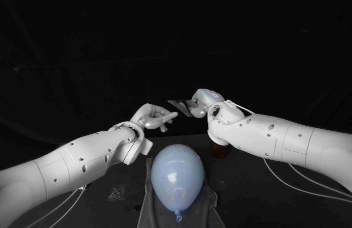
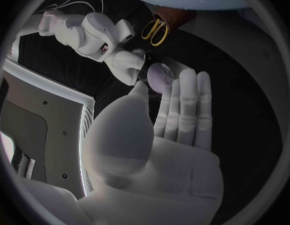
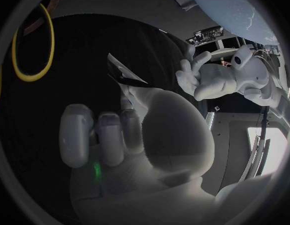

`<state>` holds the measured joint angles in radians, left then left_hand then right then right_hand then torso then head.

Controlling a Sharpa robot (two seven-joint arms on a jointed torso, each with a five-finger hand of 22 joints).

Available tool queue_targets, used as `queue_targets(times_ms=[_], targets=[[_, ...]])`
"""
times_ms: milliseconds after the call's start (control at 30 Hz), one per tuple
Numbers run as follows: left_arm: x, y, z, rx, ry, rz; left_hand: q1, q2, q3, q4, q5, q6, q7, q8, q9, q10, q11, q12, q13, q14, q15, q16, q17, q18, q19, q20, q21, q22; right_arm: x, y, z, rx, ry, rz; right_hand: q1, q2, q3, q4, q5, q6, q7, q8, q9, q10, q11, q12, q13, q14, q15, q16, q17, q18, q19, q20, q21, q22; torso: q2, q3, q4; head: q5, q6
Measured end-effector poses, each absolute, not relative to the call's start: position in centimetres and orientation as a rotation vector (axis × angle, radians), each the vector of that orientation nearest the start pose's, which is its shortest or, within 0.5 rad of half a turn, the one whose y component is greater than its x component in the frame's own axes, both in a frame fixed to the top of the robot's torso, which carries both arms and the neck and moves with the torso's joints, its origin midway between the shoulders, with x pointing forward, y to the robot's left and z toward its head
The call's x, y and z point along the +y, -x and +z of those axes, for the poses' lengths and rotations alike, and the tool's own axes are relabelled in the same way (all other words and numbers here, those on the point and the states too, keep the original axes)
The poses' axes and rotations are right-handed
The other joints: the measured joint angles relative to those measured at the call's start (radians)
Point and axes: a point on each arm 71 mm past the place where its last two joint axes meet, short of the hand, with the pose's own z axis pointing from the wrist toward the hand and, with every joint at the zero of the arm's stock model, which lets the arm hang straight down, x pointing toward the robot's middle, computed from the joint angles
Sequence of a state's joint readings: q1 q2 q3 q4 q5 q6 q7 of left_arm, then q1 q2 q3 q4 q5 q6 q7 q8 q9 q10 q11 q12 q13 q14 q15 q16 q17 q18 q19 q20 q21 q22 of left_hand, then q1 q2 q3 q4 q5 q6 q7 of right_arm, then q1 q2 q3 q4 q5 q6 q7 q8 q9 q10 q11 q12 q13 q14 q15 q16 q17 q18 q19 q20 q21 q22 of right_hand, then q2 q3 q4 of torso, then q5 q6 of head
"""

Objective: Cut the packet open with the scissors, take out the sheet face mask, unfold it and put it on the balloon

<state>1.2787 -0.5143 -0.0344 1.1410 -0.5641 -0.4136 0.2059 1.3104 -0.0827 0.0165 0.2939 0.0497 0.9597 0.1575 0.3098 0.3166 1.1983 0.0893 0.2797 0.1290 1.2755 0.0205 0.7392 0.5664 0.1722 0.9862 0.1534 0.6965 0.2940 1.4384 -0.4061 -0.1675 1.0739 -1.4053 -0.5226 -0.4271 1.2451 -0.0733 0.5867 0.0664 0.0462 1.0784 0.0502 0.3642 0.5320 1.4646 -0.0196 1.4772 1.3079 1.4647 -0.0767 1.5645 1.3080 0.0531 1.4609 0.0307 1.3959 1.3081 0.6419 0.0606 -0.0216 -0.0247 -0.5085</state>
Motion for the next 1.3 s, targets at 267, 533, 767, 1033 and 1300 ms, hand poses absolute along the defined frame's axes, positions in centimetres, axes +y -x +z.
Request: queue_targets(times_ms=[267,533,767,1033,1300], targets=[[12.0,-56.3,-15.8,1.586,0.563,-1.199,-0.087,-0.013,-0.058,0.001,0.0,0.001,-0.002,0.006,0.01,0.003,-0.003,0.014,0.024,-0.051,0.004,0.03,0.031,0.0,-0.027,-0.005,0.012,0.011,-11.2,-58.3,-10.6,1.412,0.025,0.293,0.0,0.0,0.0,0.0,0.0,0.0,0.0,0.0,0.0,0.0,0.0,0.0,0.0,0.0,0.0,0.003,0.0,0.0,0.0,0.0,0.005,0.0,0.0,0.0019,-0.0011,-0.001,-0.002],[11.1,-56.5,-16.0,1.617,0.585,-1.173,-0.144,-0.054,-0.107,0.005,0.0,-0.035,0.026,0.006,0.012,-0.055,0.029,0.005,0.03,-0.168,0.037,-0.046,0.001,-0.001,-0.135,0.042,-0.069,-0.031,-10.5,-58.0,-10.9,1.424,0.076,0.255,0.0,0.0,0.0,-0.001,0.0,0.0,0.0,0.0,0.0,0.0,0.0,0.0,0.0,0.0,0.0,0.003,0.0,0.0,0.0,0.0,0.006,-0.001,0.0,0.0022,-0.0009,-0.007,-0.003],[11.1,-56.7,-16.2,1.616,0.629,-1.146,-0.197,-0.069,-0.11,0.008,0.0,-0.039,0.03,0.006,0.015,-0.062,0.029,0.005,0.032,-0.168,0.037,-0.058,-0.009,-0.001,-0.139,0.051,-0.086,-0.047,-10.1,-57.7,-11.0,1.432,0.101,0.232,0.0,0.0,0.004,0.001,0.0,0.001,0.001,0.0,0.0,0.0,0.0,0.0,-0.001,-0.002,0.002,0.002,-0.001,0.0,0.0,0.0,0.01,0.0,0.0,0.0013,-0.0002,-0.009,-0.004],[11.1,-56.8,-16.2,1.611,0.679,-1.134,-0.242,-0.017,-0.054,0.004,0.0,-0.04,0.028,0.011,0.02,-0.062,0.029,0.011,0.037,-0.162,0.031,-0.063,-0.014,-0.002,-0.131,0.058,-0.101,-0.059,-9.5,-57.3,-11.4,1.444,0.132,0.226,0.0,0.0,0.004,0.001,-0.002,0.002,0.002,0.0,0.0,0.004,-0.004,-0.002,0.0,0.001,-0.001,0.001,-0.001,0.0,0.0,0.0,0.01,0.0,0.001,0.0006,0.0011,-0.01,-0.007],[11.4,-56.9,-16.3,1.612,0.726,-1.119,-0.194,0.091,0.033,-0.002,0.0,-0.035,0.023,0.019,0.023,-0.056,0.023,0.017,0.04,-0.149,0.026,-0.067,-0.015,-0.002,-0.119,0.059,-0.108,-0.069,-9.5,-57.2,-11.5,1.445,0.145,0.216,0.0,0.0,0.006,-0.001,-0.002,0.002,0.002,0.0,0.0,0.004,-0.004,-0.003,0.0,0.001,-0.001,0.003,0.0,0.0,-0.001,0.0,0.01,0.0,0.001,0.0003,0.0012,-0.011,-0.011]])
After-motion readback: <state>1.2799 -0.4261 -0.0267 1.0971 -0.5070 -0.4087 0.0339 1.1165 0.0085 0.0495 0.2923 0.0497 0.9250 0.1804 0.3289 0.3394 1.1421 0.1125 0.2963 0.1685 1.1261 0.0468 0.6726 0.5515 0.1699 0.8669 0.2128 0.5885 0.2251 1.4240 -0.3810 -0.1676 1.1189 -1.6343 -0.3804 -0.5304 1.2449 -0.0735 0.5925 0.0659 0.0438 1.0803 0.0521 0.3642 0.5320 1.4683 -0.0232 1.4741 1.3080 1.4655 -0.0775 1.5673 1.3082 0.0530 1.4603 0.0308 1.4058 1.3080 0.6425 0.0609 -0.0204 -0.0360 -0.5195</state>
